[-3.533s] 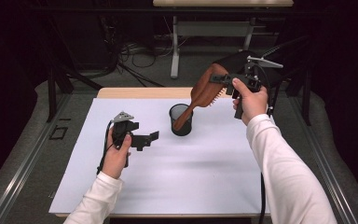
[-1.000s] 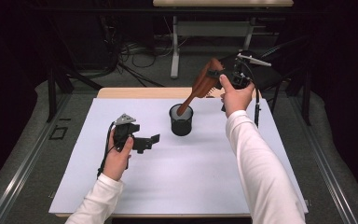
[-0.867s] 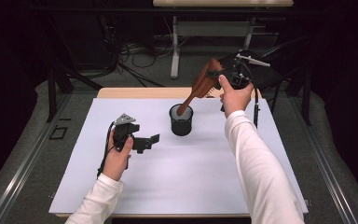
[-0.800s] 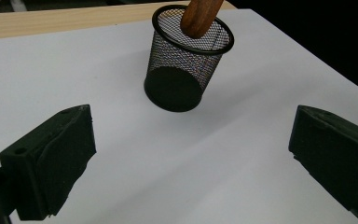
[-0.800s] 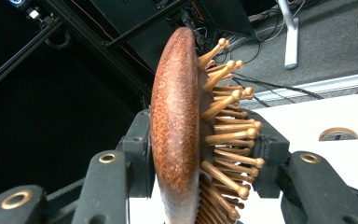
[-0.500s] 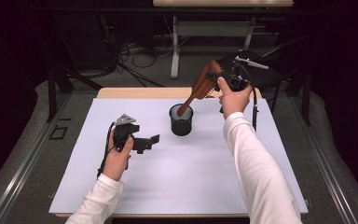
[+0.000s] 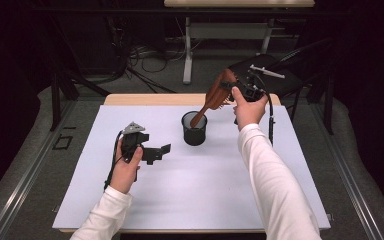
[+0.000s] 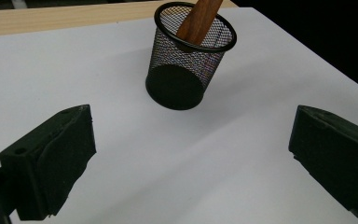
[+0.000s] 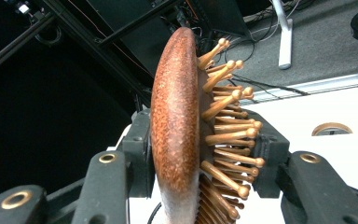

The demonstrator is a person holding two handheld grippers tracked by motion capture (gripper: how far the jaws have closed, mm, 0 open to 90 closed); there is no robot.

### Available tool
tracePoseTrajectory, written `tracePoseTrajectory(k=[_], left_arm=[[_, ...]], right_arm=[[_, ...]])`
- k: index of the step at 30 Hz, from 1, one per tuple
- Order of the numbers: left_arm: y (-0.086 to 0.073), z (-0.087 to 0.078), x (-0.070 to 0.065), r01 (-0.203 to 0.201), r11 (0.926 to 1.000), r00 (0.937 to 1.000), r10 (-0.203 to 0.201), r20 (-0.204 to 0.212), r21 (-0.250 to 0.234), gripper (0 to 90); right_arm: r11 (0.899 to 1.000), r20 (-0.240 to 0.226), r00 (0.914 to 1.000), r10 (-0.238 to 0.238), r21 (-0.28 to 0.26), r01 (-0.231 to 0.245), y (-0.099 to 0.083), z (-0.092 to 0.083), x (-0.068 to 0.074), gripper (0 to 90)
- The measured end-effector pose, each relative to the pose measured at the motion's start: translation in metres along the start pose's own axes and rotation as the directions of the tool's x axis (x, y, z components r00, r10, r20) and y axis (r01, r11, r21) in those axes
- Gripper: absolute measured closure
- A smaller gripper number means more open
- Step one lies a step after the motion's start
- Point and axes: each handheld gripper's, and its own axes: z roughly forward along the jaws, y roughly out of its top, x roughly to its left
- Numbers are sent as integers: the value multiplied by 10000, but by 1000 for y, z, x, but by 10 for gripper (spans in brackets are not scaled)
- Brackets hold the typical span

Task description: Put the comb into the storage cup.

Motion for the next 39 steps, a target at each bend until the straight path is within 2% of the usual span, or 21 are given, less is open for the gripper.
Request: tracePoseTrajectory(k=[17,33,39], left_arm=[[0,0,1,17,10000,10000,-17,16,6,5],[-1,1,1,29,10000,10000,-29,16,66,5],[-2,2,1,30,9999,10000,-30,40,112,5]], right_arm=[[9994,63,10000,-39,331,37,-21,13,-3,507],[9988,117,9998,-141,461,135,-30,19,-1,507],[9986,163,9993,-336,420,328,-32,20,0,507]])
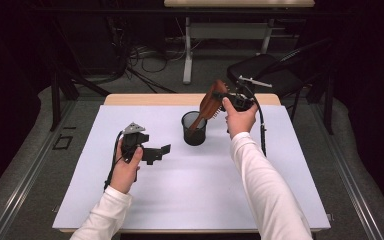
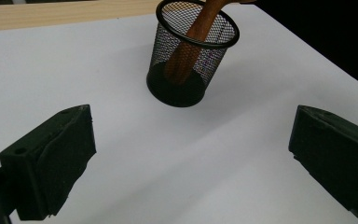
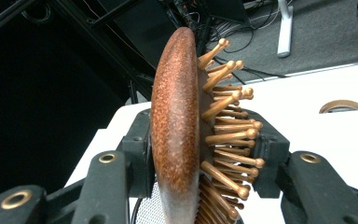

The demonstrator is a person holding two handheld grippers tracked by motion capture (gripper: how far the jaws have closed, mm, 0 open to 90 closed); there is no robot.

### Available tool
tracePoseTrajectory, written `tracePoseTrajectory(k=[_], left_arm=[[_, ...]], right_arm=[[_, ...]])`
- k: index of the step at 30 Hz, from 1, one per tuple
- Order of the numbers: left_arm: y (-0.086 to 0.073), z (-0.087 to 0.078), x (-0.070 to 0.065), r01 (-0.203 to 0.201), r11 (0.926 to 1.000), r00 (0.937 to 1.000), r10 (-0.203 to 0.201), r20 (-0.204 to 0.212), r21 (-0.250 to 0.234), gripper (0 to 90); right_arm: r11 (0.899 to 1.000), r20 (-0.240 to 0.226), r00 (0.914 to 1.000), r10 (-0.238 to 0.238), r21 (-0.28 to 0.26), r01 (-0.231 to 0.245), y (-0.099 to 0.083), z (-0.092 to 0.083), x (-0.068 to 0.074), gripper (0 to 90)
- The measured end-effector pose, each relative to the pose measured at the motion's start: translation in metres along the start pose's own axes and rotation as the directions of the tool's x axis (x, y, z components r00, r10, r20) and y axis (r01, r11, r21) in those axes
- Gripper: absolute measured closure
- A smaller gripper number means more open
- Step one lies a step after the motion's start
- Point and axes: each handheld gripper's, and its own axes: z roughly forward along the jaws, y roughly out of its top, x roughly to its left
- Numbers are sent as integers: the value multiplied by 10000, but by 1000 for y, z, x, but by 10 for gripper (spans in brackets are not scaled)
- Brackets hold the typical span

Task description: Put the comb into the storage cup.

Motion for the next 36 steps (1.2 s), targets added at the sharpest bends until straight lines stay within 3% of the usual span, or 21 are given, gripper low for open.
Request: tracePoseTrajectory(k=[20,36], left_arm=[[-1,0,1,49,10000,10000,-49,1,24,5],[-1,1,1,80,9999,10000,-81,27,73,5]], right_arm=[[9993,-32,9993,-367,89,367,-7,5,8,507],[9989,7,9991,-417,216,417,-11,9,7,507]])
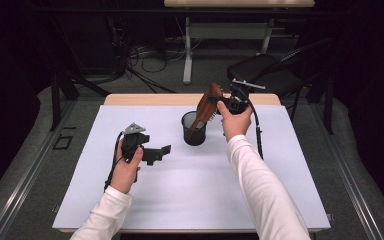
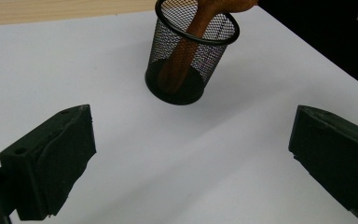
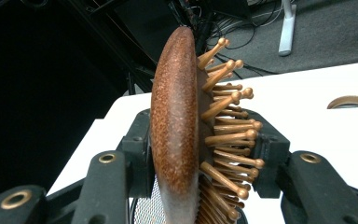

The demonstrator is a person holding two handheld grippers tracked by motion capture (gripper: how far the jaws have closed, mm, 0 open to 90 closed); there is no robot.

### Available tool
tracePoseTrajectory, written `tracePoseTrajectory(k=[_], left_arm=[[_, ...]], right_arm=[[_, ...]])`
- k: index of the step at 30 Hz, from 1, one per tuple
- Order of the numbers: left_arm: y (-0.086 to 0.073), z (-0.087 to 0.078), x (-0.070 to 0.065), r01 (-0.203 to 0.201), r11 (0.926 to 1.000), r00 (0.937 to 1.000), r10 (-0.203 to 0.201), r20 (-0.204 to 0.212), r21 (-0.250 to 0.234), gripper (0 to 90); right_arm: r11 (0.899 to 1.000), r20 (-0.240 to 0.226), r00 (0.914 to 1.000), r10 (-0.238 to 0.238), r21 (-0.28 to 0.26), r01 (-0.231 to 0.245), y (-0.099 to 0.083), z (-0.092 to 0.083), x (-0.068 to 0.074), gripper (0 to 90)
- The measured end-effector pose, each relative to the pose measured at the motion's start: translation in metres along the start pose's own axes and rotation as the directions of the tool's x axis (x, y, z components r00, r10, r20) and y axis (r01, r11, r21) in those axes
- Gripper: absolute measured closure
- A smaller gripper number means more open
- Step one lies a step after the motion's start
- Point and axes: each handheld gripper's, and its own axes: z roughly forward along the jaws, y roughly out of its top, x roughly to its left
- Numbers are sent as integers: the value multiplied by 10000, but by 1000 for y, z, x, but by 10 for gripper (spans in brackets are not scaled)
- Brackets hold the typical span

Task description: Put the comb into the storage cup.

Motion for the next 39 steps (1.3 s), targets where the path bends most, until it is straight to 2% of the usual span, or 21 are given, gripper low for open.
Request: tracePoseTrajectory(k=[23,39], left_arm=[[-1,1,0,11,10000,10000,-11,-15,15,5],[-1,1,0,-17,10000,10000,17,-19,42,5]], right_arm=[[9996,-177,9994,284,-75,-286,-2,-1,-10,502],[9997,-283,9993,254,-32,-255,-2,-2,-13,489]])
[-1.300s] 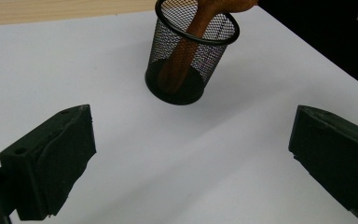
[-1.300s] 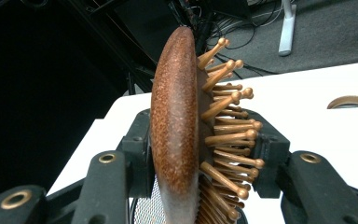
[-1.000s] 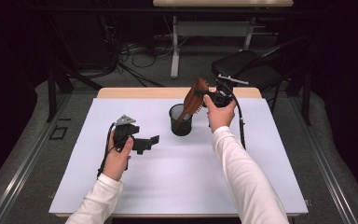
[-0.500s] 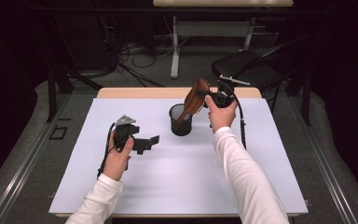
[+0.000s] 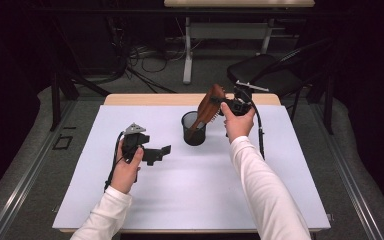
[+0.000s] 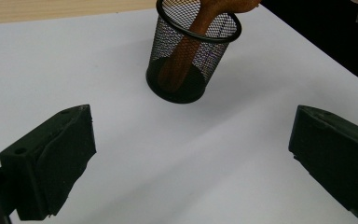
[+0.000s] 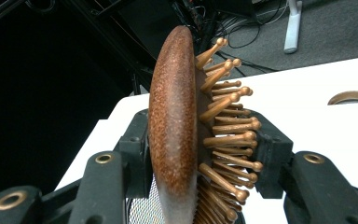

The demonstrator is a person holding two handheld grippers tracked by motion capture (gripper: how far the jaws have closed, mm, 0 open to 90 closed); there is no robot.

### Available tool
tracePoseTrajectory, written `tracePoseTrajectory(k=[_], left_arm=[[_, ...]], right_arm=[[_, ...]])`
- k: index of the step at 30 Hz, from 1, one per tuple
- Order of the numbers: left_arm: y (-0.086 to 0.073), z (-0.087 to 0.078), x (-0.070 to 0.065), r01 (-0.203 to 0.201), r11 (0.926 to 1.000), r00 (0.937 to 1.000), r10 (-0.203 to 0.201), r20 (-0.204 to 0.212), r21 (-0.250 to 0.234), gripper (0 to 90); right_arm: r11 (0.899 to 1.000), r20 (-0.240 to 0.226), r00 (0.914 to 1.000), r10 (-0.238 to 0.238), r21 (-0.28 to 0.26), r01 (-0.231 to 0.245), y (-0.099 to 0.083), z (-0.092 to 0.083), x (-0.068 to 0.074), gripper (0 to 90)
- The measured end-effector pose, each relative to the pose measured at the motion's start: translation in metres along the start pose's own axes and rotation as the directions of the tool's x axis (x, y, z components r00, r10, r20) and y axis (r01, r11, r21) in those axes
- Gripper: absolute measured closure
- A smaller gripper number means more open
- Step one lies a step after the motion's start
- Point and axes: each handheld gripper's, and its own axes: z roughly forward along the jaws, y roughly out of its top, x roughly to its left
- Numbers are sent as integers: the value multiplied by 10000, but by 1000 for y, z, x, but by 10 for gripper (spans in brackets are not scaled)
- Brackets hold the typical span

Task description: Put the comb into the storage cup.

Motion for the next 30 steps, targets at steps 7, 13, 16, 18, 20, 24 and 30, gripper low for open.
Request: tracePoseTrajectory(k=[7,13,16,18,20,24,30], left_arm=[[0,0,0,-18,10000,10000,18,-14,32,5],[0,0,0,-24,10000,10000,24,-17,31,5],[0,0,0,-9,10000,10000,9,-18,21,5],[0,0,0,-15,10000,10000,15,-24,29,5],[0,1,0,-33,10000,10000,33,-21,36,5],[0,1,0,6,10000,10000,-6,-25,24,5],[0,1,0,-10,10000,10000,10,-24,29,5]], right_arm=[[9999,-77,9999,-100,58,101,0,0,-2,483],[9999,-90,9999,-112,98,113,1,-1,-3,480],[10000,-110,9999,-61,74,62,0,-1,-5,478],[10000,-92,9999,43,76,-42,0,-1,-7,476],[9999,-63,9999,105,99,-104,0,-2,-9,475],[9997,-84,9998,187,132,-186,0,-2,-11,474],[9995,-86,9996,280,119,-279,0,-1,-12,470]])
